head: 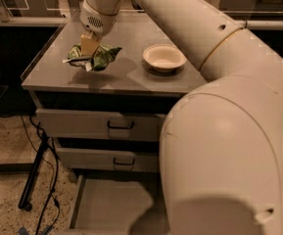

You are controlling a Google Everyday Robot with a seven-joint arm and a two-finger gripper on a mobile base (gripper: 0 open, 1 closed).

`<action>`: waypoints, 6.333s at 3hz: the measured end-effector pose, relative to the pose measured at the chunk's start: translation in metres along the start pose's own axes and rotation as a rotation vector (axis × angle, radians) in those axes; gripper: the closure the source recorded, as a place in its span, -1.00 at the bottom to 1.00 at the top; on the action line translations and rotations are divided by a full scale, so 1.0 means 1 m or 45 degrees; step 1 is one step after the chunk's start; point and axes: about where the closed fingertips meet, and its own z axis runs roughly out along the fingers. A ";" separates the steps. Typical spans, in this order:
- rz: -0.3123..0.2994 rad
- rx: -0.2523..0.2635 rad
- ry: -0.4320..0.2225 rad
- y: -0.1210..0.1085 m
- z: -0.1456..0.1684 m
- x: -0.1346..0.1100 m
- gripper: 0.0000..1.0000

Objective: Place green jalapeno chip bag into bottom drawer

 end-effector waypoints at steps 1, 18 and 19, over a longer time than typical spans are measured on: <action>0.036 0.015 0.022 0.024 -0.019 0.006 1.00; 0.815 -0.804 0.360 0.310 0.309 0.229 1.00; 0.933 -0.819 0.408 0.323 0.335 0.253 1.00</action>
Offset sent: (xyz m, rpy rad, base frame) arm -0.1285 -0.0457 -0.0137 -0.0910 0.1282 -0.1495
